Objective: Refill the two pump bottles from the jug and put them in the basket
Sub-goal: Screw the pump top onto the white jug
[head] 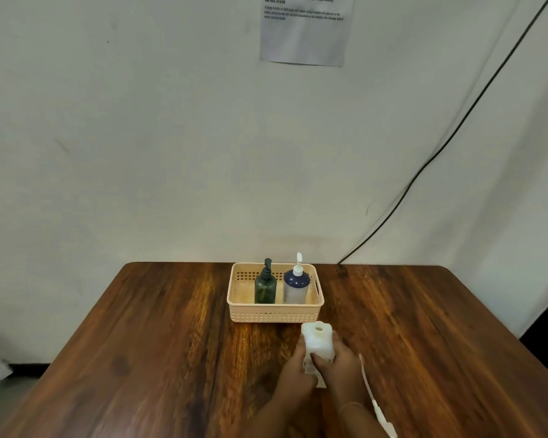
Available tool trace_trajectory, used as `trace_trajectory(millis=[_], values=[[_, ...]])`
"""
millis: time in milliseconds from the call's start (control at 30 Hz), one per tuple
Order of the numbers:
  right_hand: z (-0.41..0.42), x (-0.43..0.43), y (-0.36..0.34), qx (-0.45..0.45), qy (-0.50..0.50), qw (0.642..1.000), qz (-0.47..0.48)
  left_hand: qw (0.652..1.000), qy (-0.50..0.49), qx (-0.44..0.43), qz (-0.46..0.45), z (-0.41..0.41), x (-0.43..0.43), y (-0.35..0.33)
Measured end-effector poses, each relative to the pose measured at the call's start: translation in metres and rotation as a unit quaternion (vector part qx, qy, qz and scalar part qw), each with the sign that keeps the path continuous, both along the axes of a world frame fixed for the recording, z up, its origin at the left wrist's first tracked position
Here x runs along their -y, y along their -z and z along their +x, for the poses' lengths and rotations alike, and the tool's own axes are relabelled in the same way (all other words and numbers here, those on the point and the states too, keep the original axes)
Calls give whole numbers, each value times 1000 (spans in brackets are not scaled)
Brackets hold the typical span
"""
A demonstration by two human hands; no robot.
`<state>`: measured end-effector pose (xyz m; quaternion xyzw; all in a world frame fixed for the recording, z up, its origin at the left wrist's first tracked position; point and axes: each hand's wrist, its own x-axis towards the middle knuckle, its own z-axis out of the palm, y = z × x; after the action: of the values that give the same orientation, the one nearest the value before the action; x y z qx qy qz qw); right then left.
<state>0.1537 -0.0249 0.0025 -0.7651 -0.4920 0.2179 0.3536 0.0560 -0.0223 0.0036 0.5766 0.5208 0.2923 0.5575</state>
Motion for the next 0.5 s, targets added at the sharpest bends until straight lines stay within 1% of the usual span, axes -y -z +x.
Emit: trace_trajectory(millis=[133,267,500], values=[[-24,-1,2,-23,-35,999,11,999,-46,-7,7,-24,3,2],[-43,-3,11,-8,-59,998,2,998,-68,-2,16,-46,4,10],[-57,-6,13,16,-72,997,-3,997,-64,14,27,-62,6,7]])
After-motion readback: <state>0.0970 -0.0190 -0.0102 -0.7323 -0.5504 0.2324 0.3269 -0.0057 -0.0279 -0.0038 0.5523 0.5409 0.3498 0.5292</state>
